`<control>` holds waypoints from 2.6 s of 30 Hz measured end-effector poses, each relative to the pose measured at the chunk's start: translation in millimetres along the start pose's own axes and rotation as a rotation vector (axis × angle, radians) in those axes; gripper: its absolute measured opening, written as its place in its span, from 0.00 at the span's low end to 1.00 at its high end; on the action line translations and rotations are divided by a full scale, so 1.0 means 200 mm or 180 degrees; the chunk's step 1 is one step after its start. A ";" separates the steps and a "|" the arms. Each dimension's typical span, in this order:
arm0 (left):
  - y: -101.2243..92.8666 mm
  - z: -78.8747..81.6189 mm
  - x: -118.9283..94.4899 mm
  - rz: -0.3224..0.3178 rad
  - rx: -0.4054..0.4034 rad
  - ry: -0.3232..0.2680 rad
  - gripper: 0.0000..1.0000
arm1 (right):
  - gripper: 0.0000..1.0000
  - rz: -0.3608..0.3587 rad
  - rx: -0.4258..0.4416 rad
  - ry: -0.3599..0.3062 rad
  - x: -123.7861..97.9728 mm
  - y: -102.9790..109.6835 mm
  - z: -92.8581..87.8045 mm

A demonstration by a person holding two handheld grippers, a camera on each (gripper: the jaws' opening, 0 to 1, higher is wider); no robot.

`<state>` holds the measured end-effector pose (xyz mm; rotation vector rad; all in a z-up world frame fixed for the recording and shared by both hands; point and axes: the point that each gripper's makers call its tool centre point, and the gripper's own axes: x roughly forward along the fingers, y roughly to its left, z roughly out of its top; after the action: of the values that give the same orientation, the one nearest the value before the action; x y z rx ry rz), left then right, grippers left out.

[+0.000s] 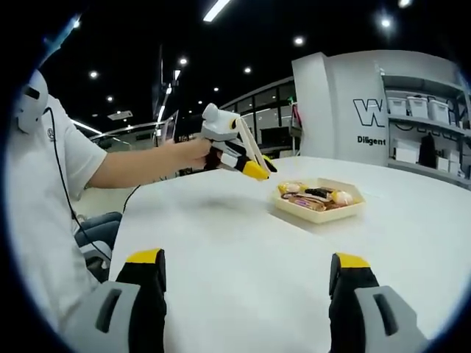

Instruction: Place the target food into the container with the food tongs after gripping and lifting it, then release it inside without dropping or visibly crushing the food.

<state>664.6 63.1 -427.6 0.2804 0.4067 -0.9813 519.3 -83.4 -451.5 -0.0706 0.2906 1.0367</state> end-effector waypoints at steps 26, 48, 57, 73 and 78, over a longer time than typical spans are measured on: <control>-0.27 -0.18 -0.36 0.0247 -0.0311 -0.0322 0.29 | 0.90 0.0029 -0.0059 0.0016 0.06 0.00 -0.01; -0.43 -0.24 -0.46 0.0525 -0.0563 -0.0607 0.30 | 0.80 -0.0166 -0.0017 0.0094 0.06 -0.14 -0.05; -0.48 -0.23 -0.39 0.0554 -0.0645 -0.0673 0.30 | 0.73 -0.0291 -0.0017 0.0068 0.05 -0.20 -0.05; -0.54 -0.23 -0.36 0.0695 -0.0683 -0.0757 0.30 | 0.60 -0.0470 0.0172 0.0139 0.07 -0.24 -0.03; -0.57 -0.21 -0.35 0.0675 -0.0641 -0.0781 0.30 | 0.60 -0.0441 0.0196 0.0104 0.08 -0.20 0.01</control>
<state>524.8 71.9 -437.8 0.0185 0.2430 -0.7489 562.0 -89.5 -456.8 -0.0513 0.3423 0.8890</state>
